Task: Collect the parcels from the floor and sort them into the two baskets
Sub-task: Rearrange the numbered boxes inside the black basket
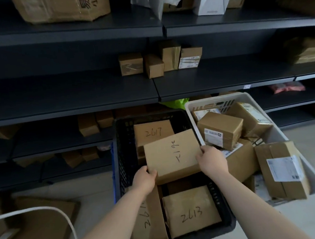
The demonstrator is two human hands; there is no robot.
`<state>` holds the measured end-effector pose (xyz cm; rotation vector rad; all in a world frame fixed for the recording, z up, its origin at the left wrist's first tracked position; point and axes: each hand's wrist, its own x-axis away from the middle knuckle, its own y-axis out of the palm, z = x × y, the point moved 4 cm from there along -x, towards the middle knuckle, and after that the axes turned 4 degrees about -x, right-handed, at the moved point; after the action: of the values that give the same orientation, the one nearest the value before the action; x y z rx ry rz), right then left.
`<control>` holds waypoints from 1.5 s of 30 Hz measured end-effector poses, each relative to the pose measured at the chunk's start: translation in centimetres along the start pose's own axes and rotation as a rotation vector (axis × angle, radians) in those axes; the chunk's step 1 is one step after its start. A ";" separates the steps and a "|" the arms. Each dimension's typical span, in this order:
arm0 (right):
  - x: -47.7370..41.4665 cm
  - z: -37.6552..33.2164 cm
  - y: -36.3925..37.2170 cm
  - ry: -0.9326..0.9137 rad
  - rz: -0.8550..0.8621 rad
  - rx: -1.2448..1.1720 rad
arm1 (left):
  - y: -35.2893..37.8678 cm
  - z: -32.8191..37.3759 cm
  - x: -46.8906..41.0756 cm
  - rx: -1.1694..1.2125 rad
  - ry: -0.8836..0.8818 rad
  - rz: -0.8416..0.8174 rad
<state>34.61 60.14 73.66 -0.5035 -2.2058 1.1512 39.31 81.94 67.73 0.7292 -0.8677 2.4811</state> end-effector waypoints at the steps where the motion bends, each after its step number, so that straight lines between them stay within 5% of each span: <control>1: -0.4 -0.1 0.4 0.010 -0.019 0.032 | 0.0 0.0 -0.2 -0.004 -0.002 -0.002; 17: -4.0 1.3 3.2 -0.186 -0.252 0.540 | 1.6 1.4 -1.9 -0.073 -0.011 -0.006; 22: -5.9 -0.1 4.2 -0.403 -0.359 0.496 | 1.3 1.3 -3.3 -0.048 -0.116 0.059; 45: -8.3 1.9 8.2 -0.466 -0.391 0.546 | 3.2 -0.9 -5.1 -0.143 -0.234 0.141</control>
<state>40.05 58.78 63.27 0.4455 -2.0773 1.6733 41.25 79.17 62.63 0.9503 -1.2057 2.4545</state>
